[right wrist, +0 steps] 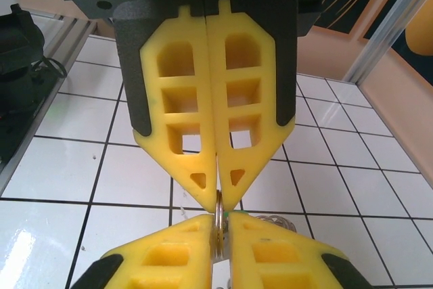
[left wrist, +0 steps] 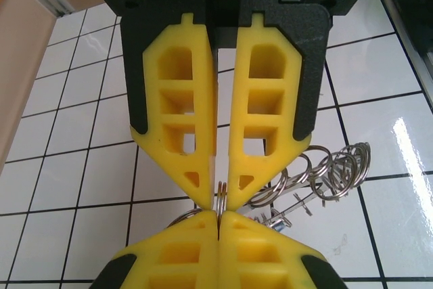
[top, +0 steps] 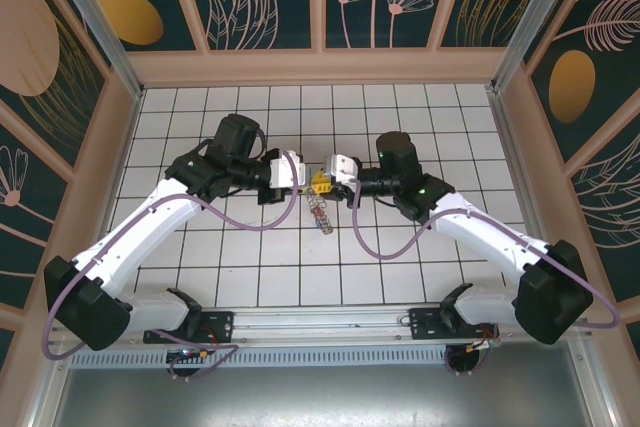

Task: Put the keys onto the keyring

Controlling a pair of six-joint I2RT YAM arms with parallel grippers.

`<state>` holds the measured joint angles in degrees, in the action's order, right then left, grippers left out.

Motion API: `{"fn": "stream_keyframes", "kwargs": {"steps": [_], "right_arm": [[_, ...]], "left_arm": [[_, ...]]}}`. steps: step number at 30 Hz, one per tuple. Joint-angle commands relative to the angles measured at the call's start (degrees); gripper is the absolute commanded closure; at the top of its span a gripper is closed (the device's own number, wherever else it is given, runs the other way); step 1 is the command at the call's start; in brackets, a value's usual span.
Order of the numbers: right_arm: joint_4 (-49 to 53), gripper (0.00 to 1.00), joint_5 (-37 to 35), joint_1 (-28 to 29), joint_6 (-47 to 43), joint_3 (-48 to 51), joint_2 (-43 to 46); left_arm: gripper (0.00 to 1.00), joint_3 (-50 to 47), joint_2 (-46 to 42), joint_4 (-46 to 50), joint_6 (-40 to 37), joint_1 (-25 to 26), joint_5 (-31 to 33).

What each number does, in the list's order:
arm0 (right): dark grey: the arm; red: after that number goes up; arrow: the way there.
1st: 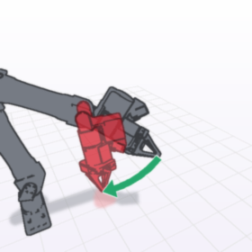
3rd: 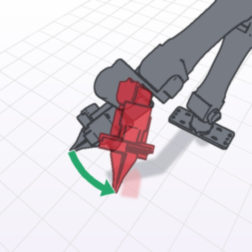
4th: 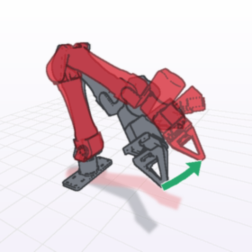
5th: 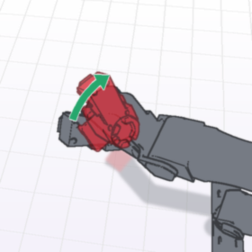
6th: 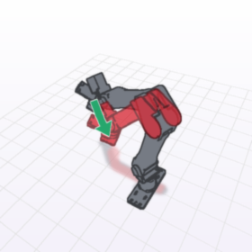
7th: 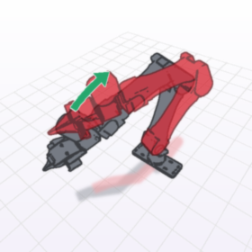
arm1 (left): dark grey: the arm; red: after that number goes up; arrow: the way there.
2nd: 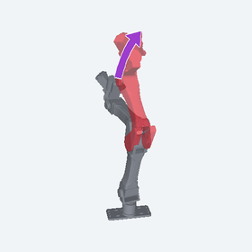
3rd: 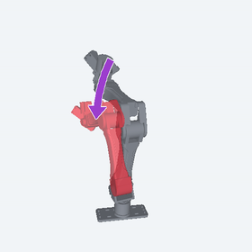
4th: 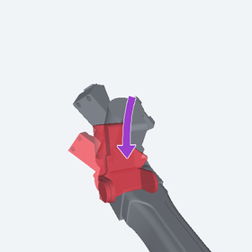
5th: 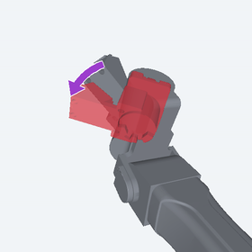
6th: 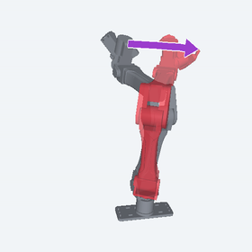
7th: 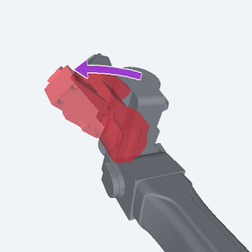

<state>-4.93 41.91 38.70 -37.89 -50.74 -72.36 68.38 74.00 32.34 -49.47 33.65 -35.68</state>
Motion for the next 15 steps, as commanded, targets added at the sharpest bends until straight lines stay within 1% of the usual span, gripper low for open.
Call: {"fn": "stream_keyframes", "kwargs": {"steps": [1, 3, 4, 5, 10, 11, 13, 14, 15], "right_arm": [[-0.64, 0.85, 1.19, 0.5, 1.13, -0.07, -1.16], [-0.86, 0.85, 0.92, 0.5, 1.94, -0.24, -1.7], [-0.63, 0.95, 1.32, 0.5, 2.18, -0.44, -2.03], [-0.84, 1.0, 1.91, 0.5, 2.37, -0.63, -2.21], [-9.59, 1.0, 2.75, 0.18, 8.22, 2.39, 0.02], [-10.86, 1.0, 3.22, -0.08, 9.21, 2.99, 0.55], [-14.57, 1.0, 4.11, -0.68, 11.63, 4.52, 1.85], [-16.26, 1.0, 4.87, -1.08, 12.82, 5.18, 2.35], [-18.25, 1.0, 5.64, -1.41, 14.17, 6.06, 3.01]], "left_arm": [[1.0, 1.63, -0.51, -1.58, 0.85, 0.06, -2.51], [1.0, 1.32, -0.83, -2.16, 1.14, 0.1, -2.69], [1.0, 1.15, -1.0, -2.45, 1.38, 0.03, -2.81], [1.0, 1.0, -1.17, -2.61, 1.51, 0.04, -2.9], [0.99, -0.26, -1.77, -3.69, 3.27, 0.08, -0.91], [0.92, -0.77, -2.27, -4.44, 4.03, 0.08, -0.62], [0.74, -2.9, -4.3, -6.82, 4.88, 0.02, -1.14], [0.69, -4.25, -5.48, -8.7, 5.8, 0.01, -1.07], [0.67, -5.9, -7.0, -10.83, 6.78, -0.02, -1.03]]}}
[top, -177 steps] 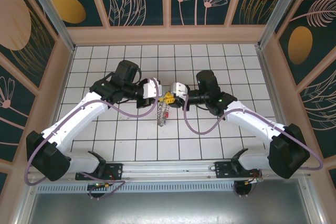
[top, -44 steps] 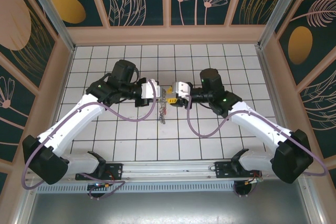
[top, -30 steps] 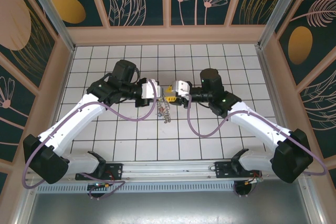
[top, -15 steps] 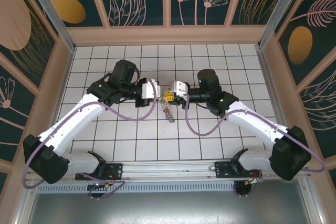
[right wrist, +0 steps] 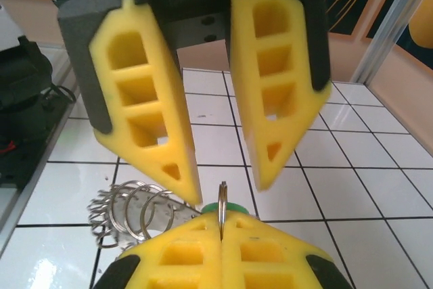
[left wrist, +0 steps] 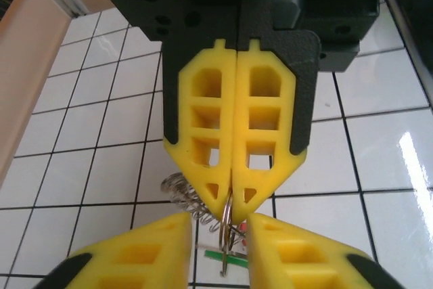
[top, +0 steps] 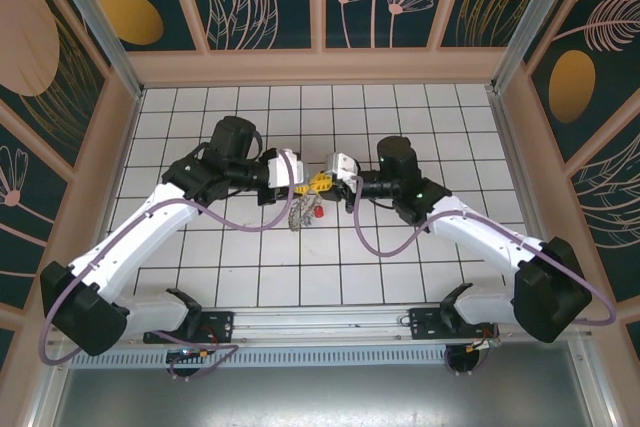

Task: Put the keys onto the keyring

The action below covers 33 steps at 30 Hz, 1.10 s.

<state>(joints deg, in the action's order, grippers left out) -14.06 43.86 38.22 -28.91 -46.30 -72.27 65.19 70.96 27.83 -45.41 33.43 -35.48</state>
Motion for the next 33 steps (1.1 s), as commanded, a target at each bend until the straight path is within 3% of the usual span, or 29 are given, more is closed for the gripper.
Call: {"fn": "stream_keyframes", "kwargs": {"steps": [1, 7, 12, 15, 18, 24, 33], "right_arm": [[-10.79, 1.0, 4.33, -1.38, 6.27, 2.4, 3.53], [-10.67, 1.0, 4.82, -1.83, 6.01, 3.33, 4.81], [-10.79, 1.0, 5.15, -1.83, 6.06, 3.2, 4.93], [-11.79, 1.0, 5.15, -1.83, 6.87, 3.2, 4.88], [-13.6, 1.0, 5.45, -1.83, 8.32, 3.39, 4.79], [-20.32, 1.0, 5.14, -1.88, 12.66, 4.72, 4.23], [-39.83, 1.0, -1.15, -1.96, 28.86, 8.94, 2.56]], "left_arm": [[0.69, -4.22, -5.29, -8.82, 3.7, 0.18, -0.8], [0.75, -3.92, -6.13, -7.11, 2.81, 0.17, 1.33], [0.64, -4.27, -5.42, -7.66, 2.28, 0.23, 0.92], [0.64, -4.2, -4.67, -8.31, 2.25, 0.22, 0.17], [0.71, -4.24, -3.96, -9.23, 2.34, 0.14, -0.99], [1.0, -4.48, -3.41, -10.87, 2.62, 0.17, -2.12], [1.0, -6.41, -4.16, -11.07, 0.61, 0.16, 1.8]]}}
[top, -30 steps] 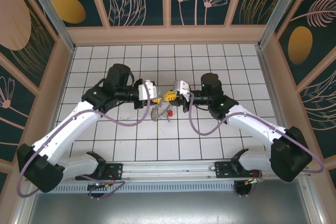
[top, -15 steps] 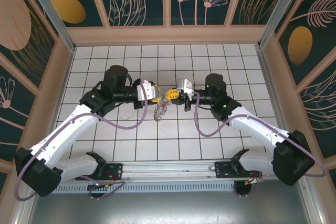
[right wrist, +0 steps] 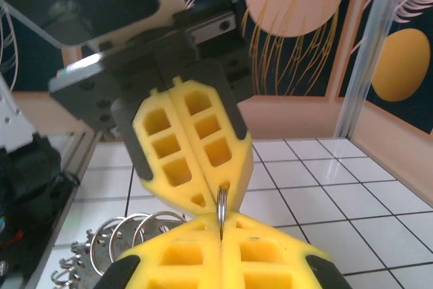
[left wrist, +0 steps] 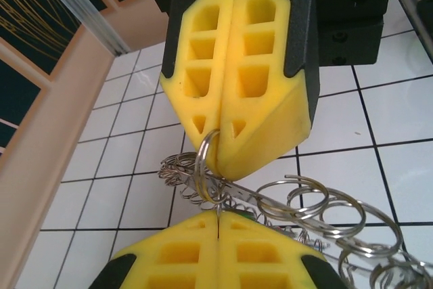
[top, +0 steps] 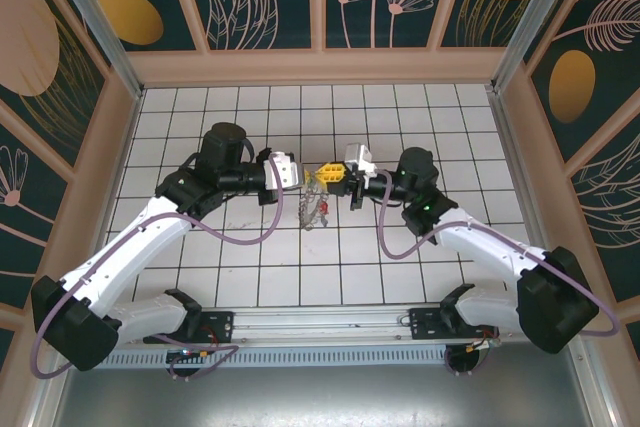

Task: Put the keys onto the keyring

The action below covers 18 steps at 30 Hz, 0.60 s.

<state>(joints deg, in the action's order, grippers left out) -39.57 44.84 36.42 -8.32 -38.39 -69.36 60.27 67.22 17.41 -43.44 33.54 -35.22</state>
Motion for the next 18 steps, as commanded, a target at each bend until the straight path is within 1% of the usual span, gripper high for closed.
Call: {"fn": "stream_keyframes", "kwargs": {"steps": [1, 2, 4, 6, 9, 11, 14, 18], "right_arm": [[-17.7, 1.0, -3.23, 0.13, 10.34, 1.78, -1.05], [-20.44, 1.0, -4.21, 0.53, 11.95, 2.38, -1.81], [-22.33, 1.0, -4.77, 1.41, 12.54, 2.36, -3.15], [-22.12, 1.0, -5.21, 2.04, 11.73, 2.2, -3.95], [-20.51, 1.0, -4.66, 2.16, 10.22, 1.78, -4.18], [-15.4, 1.0, -3.39, 2.16, 6.28, 0.83, -3.56], [-9.21, 1.0, -2.09, 1.86, 1.31, -0.42, -2.36], [-6.03, 1.0, -0.27, 1.19, -1.05, -1.15, -1.57]], "left_arm": [[1.0, -1.99, -0.42, -1.47, -1.09, 0.06, 1.19], [1.0, -2.35, -0.43, -2.56, -0.26, 0.09, 0.7], [1.0, -2.72, -0.45, -4.22, 1.01, 0.04, -0.82], [0.87, -2.95, -0.52, -5.75, 2.38, 0.06, -1.51], [0.76, -2.87, -1.23, -7.65, 4.69, 0.07, 0.49], [0.7, -2.85, -2.23, -8.25, 5.84, 0.03, 2.69], [0.68, -2.87, -2.95, -7.54, 6.78, -0.97, 2.97], [0.7, -2.01, -3.15, -5.55, 7.28, -1.66, -0.88]]}}
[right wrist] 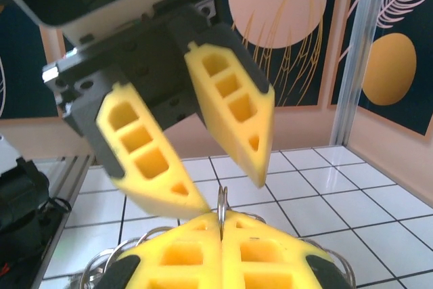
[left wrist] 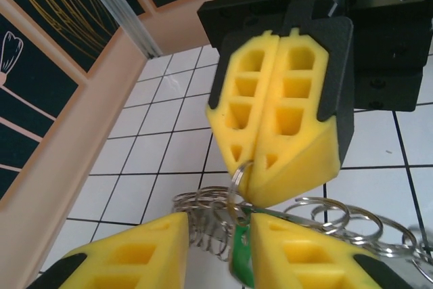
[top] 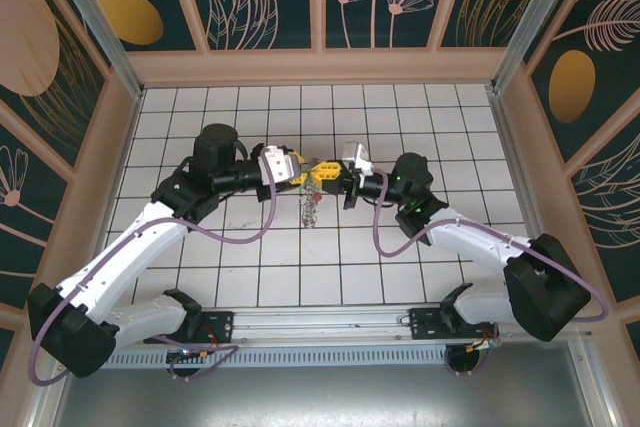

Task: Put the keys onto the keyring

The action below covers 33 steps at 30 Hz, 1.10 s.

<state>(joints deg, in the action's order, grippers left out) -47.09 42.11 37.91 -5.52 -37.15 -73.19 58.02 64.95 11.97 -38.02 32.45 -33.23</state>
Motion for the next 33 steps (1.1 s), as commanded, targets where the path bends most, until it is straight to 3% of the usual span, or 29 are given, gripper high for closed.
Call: {"fn": "stream_keyframes", "kwargs": {"steps": [1, 6, 16, 18, 20, 22, 24, 28, 30, 33], "right_arm": [[2.26, 1.0, 2.66, -0.34, -4.35, -2.64, 2.3], [2.04, 1.0, 3.33, -0.32, -4.08, -2.51, 2.83], [0.9, 1.0, 2.42, -0.12, -3.92, -1.88, 3.56], [0.91, 1.0, 2.46, -0.04, -4.27, -1.97, 3.53], [1.21, 1.0, 2.7, -0.03, -4.63, -2.07, 3.32], [2.73, 1.0, 3.13, -0.03, -5.73, -2.44, 3.27], [8.12, 1.0, 3.83, -0.16, -9.41, -3.27, 3.46], [29.12, 0.99, 5.09, -0.71, -22.97, -8.67, 3.48], [36.2, 0.86, 5.26, -1.08, -27.49, -10.55, 3.4], [44.25, 0.8, 4.31, -1.46, -31.71, -13.88, 2.65]], "left_arm": [[0.71, 0.25, -1.09, -0.47, 2.1, -0.59, -3.37], [0.74, 0.4, -0.32, 0.08, 2.21, -0.54, -5.01], [0.71, 0.82, 1.89, 1.76, 1.9, -0.55, -11.13], [0.79, 1.04, 2.15, 2.24, 1.84, -0.54, -11.24], [0.97, 1.61, 2.7, 3.41, 1.08, -0.55, -11.14], [1.0, 2.37, 3.03, 4.86, 0.26, -0.54, -10.25], [1.0, 3.04, 2.99, 6.17, -0.59, -0.54, -8.79], [1.0, 4.55, 2.56, 9.79, -3.32, -0.54, -5.45], [1.0, 5.61, 2.79, 11.62, -4.41, -0.54, -3.5], [1.0, 7.39, 3.6, 14.95, -6.75, -0.54, -1.52]]}}
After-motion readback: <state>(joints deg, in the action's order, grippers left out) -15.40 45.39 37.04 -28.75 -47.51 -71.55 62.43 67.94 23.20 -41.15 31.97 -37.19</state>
